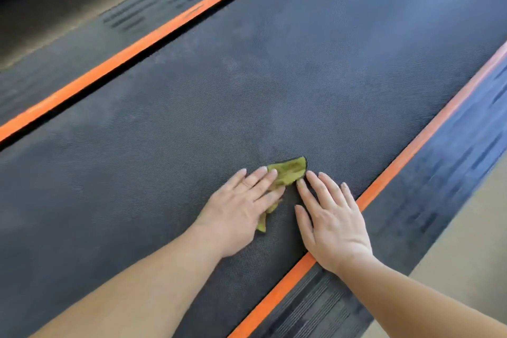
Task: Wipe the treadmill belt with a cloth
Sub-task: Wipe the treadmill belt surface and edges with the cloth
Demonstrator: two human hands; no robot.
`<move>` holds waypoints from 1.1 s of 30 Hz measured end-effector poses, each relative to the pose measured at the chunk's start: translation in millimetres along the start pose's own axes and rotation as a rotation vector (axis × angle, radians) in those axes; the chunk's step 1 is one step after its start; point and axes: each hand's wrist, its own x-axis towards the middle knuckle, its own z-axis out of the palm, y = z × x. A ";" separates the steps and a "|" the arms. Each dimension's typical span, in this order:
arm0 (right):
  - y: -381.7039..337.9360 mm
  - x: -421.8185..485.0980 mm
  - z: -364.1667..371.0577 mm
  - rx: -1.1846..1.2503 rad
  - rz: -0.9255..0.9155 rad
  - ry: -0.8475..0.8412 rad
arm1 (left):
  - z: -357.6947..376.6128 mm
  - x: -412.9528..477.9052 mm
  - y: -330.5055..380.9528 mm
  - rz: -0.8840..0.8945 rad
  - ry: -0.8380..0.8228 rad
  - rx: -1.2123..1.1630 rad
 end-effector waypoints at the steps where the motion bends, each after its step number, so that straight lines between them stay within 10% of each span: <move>1: 0.4 0.9 -0.9 0.001 0.001 0.006 | -4.6 3.2 -14.1 -0.150 0.013 -0.011; 5: -0.1 0.1 -1.2 0.010 0.001 -0.004 | -15.3 8.9 -14.0 -0.507 0.064 -0.143; 14: 0.2 2.1 -2.4 0.026 0.016 0.020 | 1.5 -43.6 12.8 0.169 -0.111 -0.093; 26: 0.2 0.2 -1.7 0.091 0.013 0.075 | 4.7 -12.9 -8.3 -0.248 0.098 -0.161; 33: 1.7 0.3 7.8 0.135 0.025 0.160 | 11.1 4.0 6.9 0.304 0.043 0.033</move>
